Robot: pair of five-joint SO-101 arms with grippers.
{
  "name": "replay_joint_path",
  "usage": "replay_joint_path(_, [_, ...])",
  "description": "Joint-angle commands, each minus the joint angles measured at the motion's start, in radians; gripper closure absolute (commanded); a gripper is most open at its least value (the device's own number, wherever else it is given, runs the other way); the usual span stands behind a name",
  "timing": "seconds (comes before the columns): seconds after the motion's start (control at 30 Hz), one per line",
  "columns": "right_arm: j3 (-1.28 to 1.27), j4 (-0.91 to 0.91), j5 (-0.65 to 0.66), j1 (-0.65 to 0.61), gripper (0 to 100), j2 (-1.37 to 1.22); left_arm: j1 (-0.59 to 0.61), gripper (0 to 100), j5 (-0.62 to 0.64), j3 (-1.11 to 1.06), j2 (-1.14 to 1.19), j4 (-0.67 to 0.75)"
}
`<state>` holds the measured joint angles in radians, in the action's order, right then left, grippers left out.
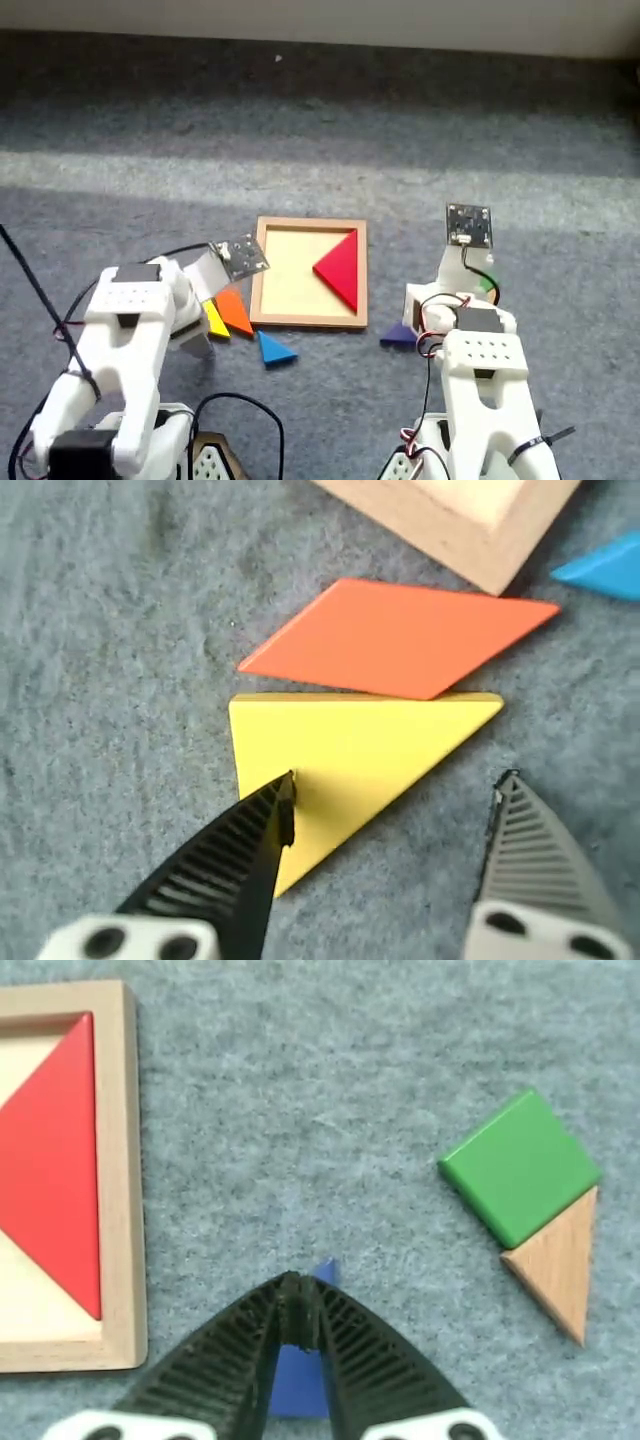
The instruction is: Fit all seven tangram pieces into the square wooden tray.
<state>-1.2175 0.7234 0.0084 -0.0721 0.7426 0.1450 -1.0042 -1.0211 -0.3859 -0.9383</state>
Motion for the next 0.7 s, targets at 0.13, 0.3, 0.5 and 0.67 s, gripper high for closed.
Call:
replay_joint_path(0.13, [0.005,-0.018,0.011,0.01,99.2,0.021,-0.018,72,0.008,0.196,0.188,-0.023])
replay_joint_path(0.3, [0.005,-0.018,0.035,0.01,99.2,0.021,-0.019,72,0.008,0.216,0.222,-0.025])
replay_joint_path(0.5, [0.005,-0.018,0.037,0.01,99.2,0.021,-0.022,72,0.008,0.216,0.226,-0.037])
replay_joint_path(0.67, [0.005,-0.018,0.037,0.01,99.2,0.021,-0.05,71,0.008,0.222,0.229,-0.037])
